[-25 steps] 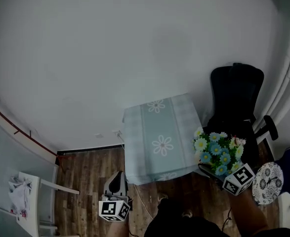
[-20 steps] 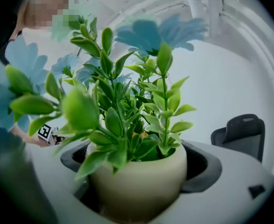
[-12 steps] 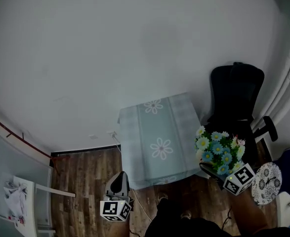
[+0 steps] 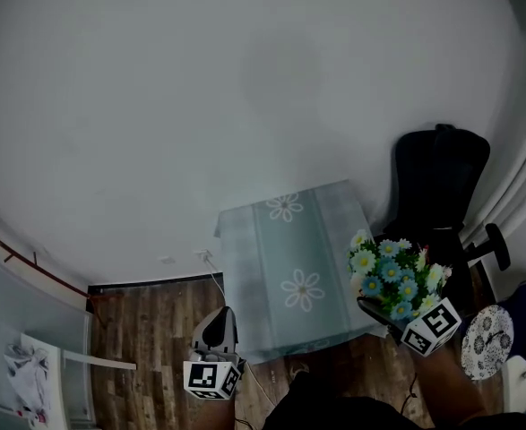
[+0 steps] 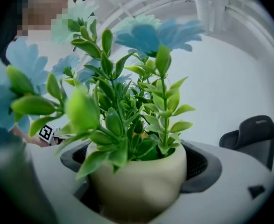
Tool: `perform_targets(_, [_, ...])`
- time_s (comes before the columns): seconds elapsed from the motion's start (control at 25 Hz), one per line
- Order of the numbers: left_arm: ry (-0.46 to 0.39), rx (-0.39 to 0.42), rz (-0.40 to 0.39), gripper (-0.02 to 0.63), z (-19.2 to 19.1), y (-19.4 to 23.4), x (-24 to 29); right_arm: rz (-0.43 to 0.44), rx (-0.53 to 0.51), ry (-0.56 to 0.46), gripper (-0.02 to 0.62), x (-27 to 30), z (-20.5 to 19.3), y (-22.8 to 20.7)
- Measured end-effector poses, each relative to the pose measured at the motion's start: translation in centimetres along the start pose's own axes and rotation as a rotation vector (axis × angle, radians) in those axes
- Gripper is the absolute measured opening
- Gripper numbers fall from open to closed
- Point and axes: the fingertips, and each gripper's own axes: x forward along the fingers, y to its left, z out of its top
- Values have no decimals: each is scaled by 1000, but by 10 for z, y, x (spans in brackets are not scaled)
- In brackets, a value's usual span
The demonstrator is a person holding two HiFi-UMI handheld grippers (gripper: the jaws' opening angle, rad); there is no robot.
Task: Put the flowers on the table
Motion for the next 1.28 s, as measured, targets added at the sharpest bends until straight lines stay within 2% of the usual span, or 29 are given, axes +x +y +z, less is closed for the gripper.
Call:
perform_targets(0.32, [-35, -16, -80, 3, 15, 30, 57, -24, -22, 18, 549, 56, 7, -2])
perform_targets(0.64, [-46, -1, -148, 3, 8, 62, 97, -39, -50, 49, 549, 108, 4, 13])
perform_targets(0.88, [-35, 4, -206, 3, 5, 62, 116, -42, -56, 77, 549, 125, -1, 20])
perform_targets(1.08, [-21, 35, -189, 3, -8, 65, 126, -36, -63, 76, 549, 143, -9, 11])
perform_targets(1.28, [-1, -15, -128, 3, -24, 77, 135, -7, -57, 80, 549, 163, -20, -2])
